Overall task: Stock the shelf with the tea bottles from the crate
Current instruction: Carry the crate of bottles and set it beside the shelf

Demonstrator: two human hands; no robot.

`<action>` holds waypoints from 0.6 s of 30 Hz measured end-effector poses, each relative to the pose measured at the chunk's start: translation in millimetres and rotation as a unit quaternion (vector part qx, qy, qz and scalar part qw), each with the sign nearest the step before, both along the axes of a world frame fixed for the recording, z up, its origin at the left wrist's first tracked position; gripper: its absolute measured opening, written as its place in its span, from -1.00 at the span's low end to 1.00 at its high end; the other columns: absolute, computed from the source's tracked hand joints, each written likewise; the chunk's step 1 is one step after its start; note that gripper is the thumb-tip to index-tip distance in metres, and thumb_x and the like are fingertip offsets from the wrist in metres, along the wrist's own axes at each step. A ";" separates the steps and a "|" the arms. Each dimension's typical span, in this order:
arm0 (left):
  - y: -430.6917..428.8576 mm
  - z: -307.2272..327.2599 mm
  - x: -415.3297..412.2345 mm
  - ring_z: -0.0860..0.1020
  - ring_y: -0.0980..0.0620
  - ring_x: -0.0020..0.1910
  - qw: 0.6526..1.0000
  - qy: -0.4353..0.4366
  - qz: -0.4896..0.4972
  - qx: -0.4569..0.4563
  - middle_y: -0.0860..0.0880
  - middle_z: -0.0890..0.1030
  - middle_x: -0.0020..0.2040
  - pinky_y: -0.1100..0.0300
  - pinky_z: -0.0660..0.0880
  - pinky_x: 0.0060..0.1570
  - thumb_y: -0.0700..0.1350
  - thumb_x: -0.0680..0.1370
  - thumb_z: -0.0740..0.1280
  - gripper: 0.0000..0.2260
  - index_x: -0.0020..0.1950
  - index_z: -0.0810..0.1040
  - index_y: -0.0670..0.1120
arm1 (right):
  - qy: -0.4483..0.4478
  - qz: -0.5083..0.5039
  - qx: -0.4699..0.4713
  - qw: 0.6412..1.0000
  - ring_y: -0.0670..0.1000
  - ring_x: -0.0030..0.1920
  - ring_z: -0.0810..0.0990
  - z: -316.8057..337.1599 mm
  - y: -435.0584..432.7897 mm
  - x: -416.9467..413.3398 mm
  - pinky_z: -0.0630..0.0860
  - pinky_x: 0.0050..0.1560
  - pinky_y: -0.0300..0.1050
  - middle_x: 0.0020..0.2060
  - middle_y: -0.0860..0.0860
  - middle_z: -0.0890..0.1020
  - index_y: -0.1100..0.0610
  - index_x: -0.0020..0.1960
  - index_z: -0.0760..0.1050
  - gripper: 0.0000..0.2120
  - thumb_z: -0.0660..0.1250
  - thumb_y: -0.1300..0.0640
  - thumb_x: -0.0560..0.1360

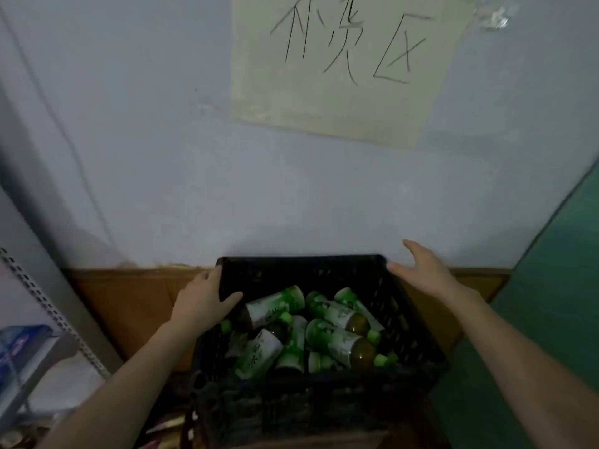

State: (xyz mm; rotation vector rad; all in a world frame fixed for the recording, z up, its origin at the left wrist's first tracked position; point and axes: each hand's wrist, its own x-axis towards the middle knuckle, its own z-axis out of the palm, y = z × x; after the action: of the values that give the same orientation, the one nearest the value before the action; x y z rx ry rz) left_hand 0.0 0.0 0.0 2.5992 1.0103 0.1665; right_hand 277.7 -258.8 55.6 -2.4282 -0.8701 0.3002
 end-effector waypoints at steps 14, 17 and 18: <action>17.6 -76.1 5.4 0.48 -0.14 0.19 0.950 -0.060 0.184 -0.244 -0.12 0.47 0.28 0.12 0.42 0.00 -0.10 0.55 0.28 -0.49 0.46 0.19 -0.08 | 0.223 -0.089 -0.106 0.965 0.19 0.20 0.47 -117.6 2.6 84.7 0.44 0.09 0.01 0.31 0.21 0.43 0.23 0.40 0.23 -0.40 0.35 0.06 0.46; 17.9 -76.2 6.1 0.48 -0.14 0.21 0.944 -0.078 0.197 -0.253 -0.10 0.47 0.29 0.09 0.42 0.04 -0.11 0.55 0.28 -0.49 0.47 0.19 -0.04 | 0.222 -0.089 -0.099 0.966 0.20 0.13 0.50 -124.4 3.0 84.7 0.41 -0.08 -0.03 0.19 0.19 0.51 0.21 0.33 0.34 -0.55 0.31 0.11 0.50; 18.2 -76.4 6.1 0.48 -0.14 0.20 0.947 -0.075 0.198 -0.244 -0.10 0.48 0.28 0.09 0.42 0.04 -0.11 0.55 0.28 -0.49 0.46 0.19 -0.03 | 0.219 -0.092 -0.090 0.967 0.20 0.11 0.51 -126.2 3.2 85.0 0.40 -0.10 -0.04 0.16 0.19 0.53 0.21 0.32 0.36 -0.58 0.31 0.13 0.50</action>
State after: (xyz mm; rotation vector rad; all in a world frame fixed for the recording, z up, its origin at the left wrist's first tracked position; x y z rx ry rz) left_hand 6.1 18.2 -76.4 1.8965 1.3140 0.1806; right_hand 362.8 -255.6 -70.6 -2.4388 -0.4350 0.8371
